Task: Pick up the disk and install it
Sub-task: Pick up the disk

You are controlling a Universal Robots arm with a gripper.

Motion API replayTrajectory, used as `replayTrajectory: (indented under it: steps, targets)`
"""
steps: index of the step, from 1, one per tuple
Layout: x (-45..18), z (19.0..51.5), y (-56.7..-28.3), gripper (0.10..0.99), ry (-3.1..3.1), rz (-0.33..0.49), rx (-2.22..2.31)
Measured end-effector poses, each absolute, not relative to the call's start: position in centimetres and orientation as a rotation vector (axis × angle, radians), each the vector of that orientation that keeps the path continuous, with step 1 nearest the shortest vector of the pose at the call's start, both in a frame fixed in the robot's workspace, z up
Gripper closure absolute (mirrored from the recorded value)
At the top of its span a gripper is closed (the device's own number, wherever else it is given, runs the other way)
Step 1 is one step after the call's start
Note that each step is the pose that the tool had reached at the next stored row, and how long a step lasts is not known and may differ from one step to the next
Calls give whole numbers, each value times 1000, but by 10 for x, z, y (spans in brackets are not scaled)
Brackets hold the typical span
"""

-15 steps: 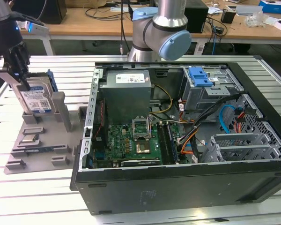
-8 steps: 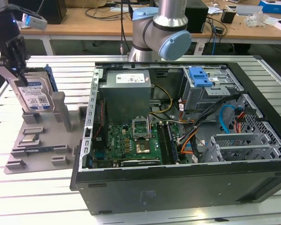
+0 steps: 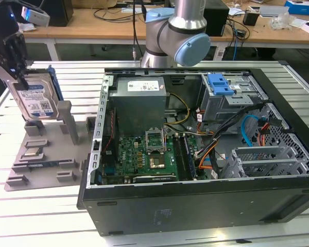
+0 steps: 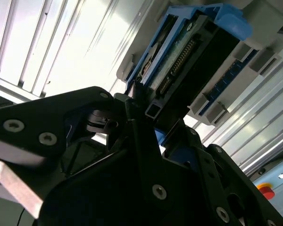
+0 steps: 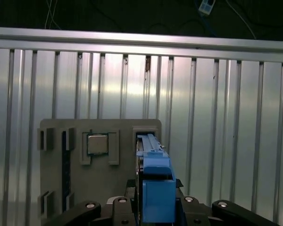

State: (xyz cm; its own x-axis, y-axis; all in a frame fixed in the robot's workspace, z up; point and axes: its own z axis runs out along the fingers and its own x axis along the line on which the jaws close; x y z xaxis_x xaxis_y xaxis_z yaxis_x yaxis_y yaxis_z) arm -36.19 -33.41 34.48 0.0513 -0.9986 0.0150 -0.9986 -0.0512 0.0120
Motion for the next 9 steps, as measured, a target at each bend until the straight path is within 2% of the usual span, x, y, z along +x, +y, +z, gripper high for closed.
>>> replayTrajectory:
  steps: [9]
  targets:
    - [-362, 361, -333, 718, -2151, 4, 2264]
